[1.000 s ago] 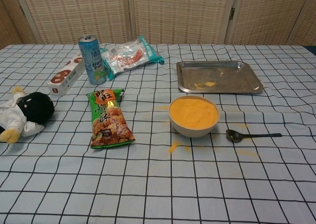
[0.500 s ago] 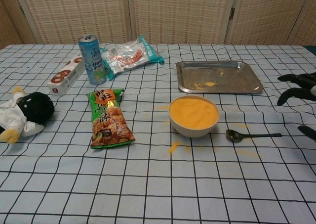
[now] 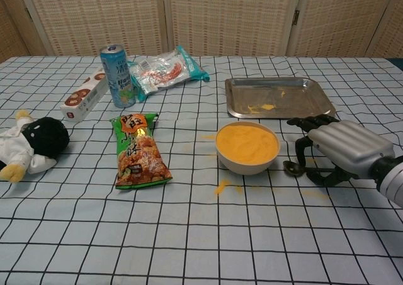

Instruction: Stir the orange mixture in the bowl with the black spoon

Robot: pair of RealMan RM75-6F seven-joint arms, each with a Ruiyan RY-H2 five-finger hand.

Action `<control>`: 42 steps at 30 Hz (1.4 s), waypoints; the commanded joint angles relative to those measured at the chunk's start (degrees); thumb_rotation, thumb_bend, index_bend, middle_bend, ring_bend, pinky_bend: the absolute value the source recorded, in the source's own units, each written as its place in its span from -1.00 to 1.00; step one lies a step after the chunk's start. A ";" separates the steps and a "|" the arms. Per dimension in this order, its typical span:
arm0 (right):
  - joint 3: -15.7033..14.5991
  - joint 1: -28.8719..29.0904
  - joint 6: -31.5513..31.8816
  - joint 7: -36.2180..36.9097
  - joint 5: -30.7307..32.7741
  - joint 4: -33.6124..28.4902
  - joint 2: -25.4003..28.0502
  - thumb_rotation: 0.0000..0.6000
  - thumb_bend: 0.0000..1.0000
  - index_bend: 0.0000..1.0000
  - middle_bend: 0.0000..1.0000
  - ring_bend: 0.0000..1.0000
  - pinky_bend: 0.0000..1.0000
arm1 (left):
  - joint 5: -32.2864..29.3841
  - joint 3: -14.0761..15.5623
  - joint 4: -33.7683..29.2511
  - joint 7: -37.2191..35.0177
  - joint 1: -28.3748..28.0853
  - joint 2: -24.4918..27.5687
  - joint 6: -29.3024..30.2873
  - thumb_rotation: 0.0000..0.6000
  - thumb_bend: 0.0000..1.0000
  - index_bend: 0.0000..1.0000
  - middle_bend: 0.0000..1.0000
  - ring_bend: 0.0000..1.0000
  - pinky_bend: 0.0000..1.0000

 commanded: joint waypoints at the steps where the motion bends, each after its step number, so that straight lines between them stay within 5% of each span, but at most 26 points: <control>1: -0.42 0.06 -0.01 0.21 -0.03 0.31 -0.11 1.00 -0.36 0.04 -1.00 -1.00 -1.00 | 0.06 0.03 0.01 0.04 0.01 0.00 -0.01 1.00 -0.04 -1.00 -1.00 -1.00 -0.62; 16: -0.33 -0.43 3.17 2.09 -0.41 0.21 0.65 1.00 -0.36 0.29 -1.00 -1.00 -1.00 | 0.19 0.11 0.20 0.07 -0.31 -0.01 -0.81 1.00 -0.04 -1.00 -1.00 -1.00 -0.62; 29: 3.03 1.22 5.68 -2.62 -0.10 -10.27 6.01 1.00 -0.36 0.29 -1.00 -1.00 -1.00 | 0.63 0.13 0.20 -0.31 -0.51 0.10 -0.82 1.00 -0.04 -1.00 -1.00 -1.00 -0.62; 42: 7.89 9.27 1.23 -11.36 5.45 -8.62 -1.62 1.00 -0.36 0.20 -1.00 -1.00 -0.98 | 1.70 0.47 0.16 -2.01 -0.59 0.48 -0.24 1.00 -0.04 -1.00 -1.00 -1.00 -0.62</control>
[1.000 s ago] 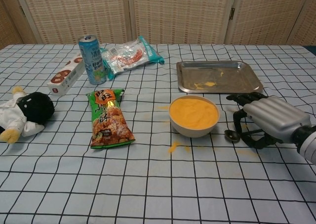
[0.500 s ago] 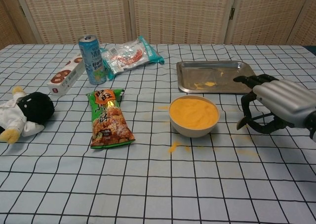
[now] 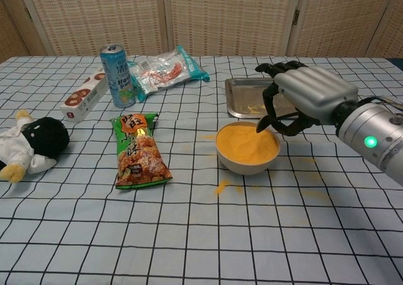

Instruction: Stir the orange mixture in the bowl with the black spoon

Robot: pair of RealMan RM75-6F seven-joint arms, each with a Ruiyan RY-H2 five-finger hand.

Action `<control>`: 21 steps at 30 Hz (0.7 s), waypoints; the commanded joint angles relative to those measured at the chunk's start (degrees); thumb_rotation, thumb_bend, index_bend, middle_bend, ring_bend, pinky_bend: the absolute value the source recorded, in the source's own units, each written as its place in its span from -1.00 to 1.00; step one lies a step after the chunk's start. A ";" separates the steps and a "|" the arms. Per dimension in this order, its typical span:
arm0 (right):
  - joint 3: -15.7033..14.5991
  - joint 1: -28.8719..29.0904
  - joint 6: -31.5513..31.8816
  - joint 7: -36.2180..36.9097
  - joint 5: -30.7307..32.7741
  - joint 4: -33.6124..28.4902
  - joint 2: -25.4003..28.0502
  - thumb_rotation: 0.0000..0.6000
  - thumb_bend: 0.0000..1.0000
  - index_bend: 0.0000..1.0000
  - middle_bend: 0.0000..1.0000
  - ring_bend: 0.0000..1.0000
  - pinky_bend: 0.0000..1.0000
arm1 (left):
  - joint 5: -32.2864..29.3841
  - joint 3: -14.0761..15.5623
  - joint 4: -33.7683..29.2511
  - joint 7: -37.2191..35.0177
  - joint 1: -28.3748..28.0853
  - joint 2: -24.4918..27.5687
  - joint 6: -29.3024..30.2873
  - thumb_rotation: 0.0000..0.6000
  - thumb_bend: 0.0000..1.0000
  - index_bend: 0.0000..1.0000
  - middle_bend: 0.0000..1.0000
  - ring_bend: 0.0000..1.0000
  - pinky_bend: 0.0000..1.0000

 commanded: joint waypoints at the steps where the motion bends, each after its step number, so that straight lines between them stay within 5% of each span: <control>1: 0.56 1.68 -1.01 -1.89 1.42 1.81 -2.54 1.00 -0.36 0.19 -1.00 -1.00 -0.98 | 0.20 0.10 0.01 -0.44 -0.08 0.12 -0.04 1.00 -0.04 -1.00 -1.00 -1.00 -0.62; 9: -0.31 3.62 -1.26 -5.62 2.86 3.60 -5.74 1.00 -0.36 0.11 -1.00 -1.00 -0.97 | 1.24 0.59 0.56 -2.36 -0.56 0.43 -0.28 1.00 -0.04 -1.00 -1.00 -1.00 -0.62; 21: -2.87 2.46 0.42 -10.30 4.68 -3.11 -2.73 1.00 -0.36 -0.17 -1.00 -1.00 -0.97 | 1.59 0.76 0.58 -2.73 -0.40 0.56 0.45 1.00 -0.04 -1.00 -1.00 -1.00 -0.62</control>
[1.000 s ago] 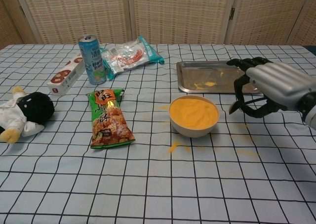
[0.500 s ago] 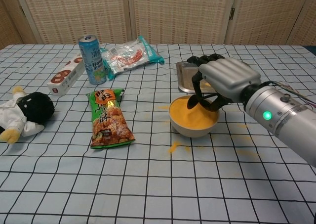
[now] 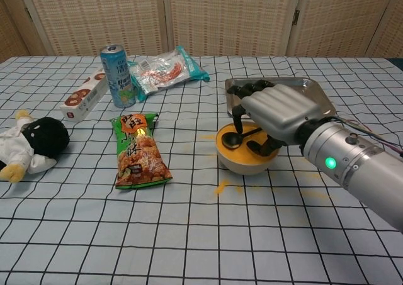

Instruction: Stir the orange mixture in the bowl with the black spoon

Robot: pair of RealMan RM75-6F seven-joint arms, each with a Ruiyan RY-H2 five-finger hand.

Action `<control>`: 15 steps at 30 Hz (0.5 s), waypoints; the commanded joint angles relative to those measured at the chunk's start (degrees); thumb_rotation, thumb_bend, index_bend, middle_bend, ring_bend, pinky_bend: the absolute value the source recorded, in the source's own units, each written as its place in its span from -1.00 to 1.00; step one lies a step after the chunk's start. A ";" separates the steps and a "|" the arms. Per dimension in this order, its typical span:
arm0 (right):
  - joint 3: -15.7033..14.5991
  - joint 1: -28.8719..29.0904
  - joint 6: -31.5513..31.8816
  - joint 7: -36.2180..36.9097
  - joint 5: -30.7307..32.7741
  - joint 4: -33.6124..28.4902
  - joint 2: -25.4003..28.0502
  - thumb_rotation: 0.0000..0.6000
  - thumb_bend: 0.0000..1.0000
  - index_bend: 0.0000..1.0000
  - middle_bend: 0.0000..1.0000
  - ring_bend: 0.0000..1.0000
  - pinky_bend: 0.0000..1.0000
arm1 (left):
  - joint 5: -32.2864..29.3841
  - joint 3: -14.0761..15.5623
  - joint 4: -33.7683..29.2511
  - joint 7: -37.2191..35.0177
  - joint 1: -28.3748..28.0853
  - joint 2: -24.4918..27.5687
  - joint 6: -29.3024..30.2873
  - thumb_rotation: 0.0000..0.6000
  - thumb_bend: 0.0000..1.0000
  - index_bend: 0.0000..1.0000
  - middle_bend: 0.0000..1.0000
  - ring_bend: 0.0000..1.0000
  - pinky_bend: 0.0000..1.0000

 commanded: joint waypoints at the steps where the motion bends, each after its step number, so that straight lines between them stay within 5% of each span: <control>1: -0.49 -0.71 1.79 -0.12 -0.36 -2.07 1.27 1.00 -0.36 -0.18 -1.00 -1.00 -0.97 | 0.10 0.04 -0.06 0.18 0.08 0.00 0.19 1.00 -0.04 -1.00 -1.00 -1.00 -0.62; 7: 0.42 -2.45 4.89 4.33 -0.95 -3.84 3.99 1.00 -0.36 -0.21 -1.00 -1.00 -0.96 | -0.08 0.03 0.19 0.16 0.17 -0.09 0.31 1.00 -0.04 -1.00 -1.00 -1.00 -0.62; 15: 3.69 -0.02 -2.25 6.82 5.90 -2.31 8.15 1.00 -0.36 -0.17 -1.00 -1.00 -0.96 | -0.16 0.04 -0.07 1.32 -0.21 -0.33 -0.49 1.00 -0.04 -1.00 -1.00 -1.00 -0.62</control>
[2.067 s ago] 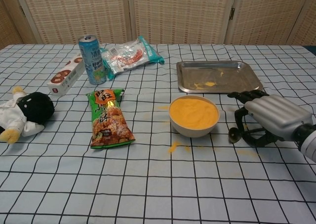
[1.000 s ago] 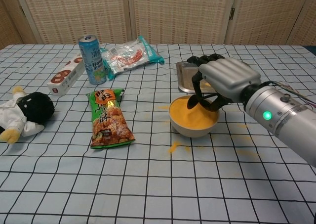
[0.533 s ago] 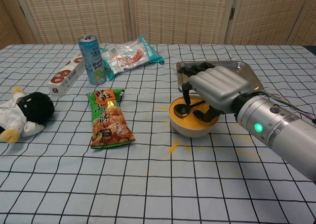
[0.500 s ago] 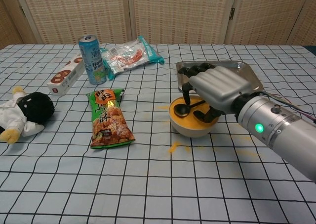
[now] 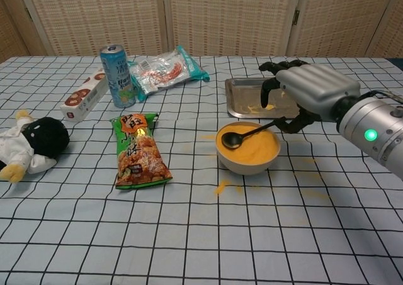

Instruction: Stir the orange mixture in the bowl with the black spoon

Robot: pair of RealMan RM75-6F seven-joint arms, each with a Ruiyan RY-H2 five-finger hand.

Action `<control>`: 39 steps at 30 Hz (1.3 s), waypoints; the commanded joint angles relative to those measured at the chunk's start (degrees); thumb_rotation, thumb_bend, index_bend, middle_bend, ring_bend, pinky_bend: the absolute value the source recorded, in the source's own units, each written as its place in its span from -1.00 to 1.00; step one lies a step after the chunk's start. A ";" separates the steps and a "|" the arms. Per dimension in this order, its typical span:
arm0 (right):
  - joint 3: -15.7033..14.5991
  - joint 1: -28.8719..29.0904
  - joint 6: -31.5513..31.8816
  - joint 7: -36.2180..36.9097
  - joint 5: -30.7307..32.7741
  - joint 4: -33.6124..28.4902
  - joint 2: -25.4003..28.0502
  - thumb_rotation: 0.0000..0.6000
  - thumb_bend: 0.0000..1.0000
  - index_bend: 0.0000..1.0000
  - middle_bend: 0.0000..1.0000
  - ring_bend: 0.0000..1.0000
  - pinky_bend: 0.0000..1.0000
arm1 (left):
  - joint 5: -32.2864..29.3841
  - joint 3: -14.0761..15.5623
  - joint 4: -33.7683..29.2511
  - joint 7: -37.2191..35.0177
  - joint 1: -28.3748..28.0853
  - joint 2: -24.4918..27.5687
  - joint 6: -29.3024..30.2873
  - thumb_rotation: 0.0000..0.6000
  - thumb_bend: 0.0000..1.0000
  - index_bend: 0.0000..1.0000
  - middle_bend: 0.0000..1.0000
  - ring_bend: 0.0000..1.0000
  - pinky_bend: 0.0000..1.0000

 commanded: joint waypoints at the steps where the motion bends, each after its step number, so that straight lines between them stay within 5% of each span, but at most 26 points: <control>1: 1.68 2.05 -4.24 0.34 3.58 1.57 1.81 1.00 -0.36 -0.16 -1.00 -1.00 -0.96 | -0.13 0.02 -0.03 0.46 -0.16 -0.19 -0.43 1.00 -0.04 -1.00 -1.00 -1.00 -0.62; 39: -1.60 6.95 -7.11 0.94 10.24 3.76 3.57 1.00 -0.36 0.02 -1.00 -1.00 -0.96 | -1.86 -0.09 -0.51 3.27 -1.40 -0.87 -3.61 1.00 -0.03 -1.00 -1.00 -1.00 -0.62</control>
